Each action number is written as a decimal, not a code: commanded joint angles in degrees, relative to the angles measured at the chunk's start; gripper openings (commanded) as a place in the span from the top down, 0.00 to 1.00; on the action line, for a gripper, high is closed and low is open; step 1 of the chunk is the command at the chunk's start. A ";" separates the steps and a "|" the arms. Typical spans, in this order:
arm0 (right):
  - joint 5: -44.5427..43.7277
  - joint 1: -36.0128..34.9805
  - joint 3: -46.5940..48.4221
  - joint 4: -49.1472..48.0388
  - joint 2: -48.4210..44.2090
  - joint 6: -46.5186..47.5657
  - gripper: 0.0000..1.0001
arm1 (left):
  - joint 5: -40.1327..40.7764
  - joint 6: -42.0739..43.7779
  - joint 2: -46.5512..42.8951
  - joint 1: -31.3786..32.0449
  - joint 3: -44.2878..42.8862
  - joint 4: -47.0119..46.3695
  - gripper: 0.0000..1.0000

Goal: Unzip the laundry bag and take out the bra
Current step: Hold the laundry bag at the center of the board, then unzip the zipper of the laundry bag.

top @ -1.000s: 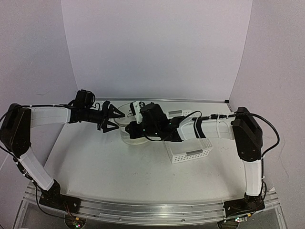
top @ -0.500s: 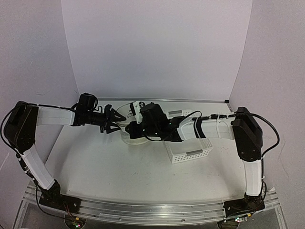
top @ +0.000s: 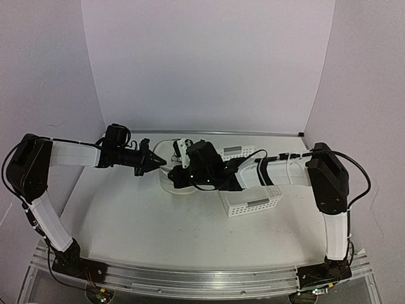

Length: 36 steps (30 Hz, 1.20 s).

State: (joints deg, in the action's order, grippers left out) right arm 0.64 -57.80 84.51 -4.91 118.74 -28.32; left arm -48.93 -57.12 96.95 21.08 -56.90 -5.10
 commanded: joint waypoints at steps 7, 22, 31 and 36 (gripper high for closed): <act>-3.39 -0.12 -7.63 -2.73 -8.04 3.15 1.00 | -1.47 1.34 0.56 -0.06 -1.97 -2.13 1.00; -8.47 4.62 -17.45 -2.83 -13.17 4.87 1.00 | -5.31 5.41 -0.05 0.02 -3.54 -2.08 1.00; -8.95 5.22 -18.96 -3.53 -13.87 6.14 1.00 | -7.73 8.32 -0.52 0.01 -4.39 -1.36 1.00; -9.17 5.76 -20.26 -3.79 -15.20 7.84 1.00 | -8.55 12.29 -0.57 0.01 -6.08 2.51 1.00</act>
State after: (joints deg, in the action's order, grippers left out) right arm -5.15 -53.67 65.76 -9.56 107.33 -22.26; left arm -55.00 -49.58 97.30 21.76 -58.76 -4.38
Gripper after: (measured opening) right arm 0.055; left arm 0.032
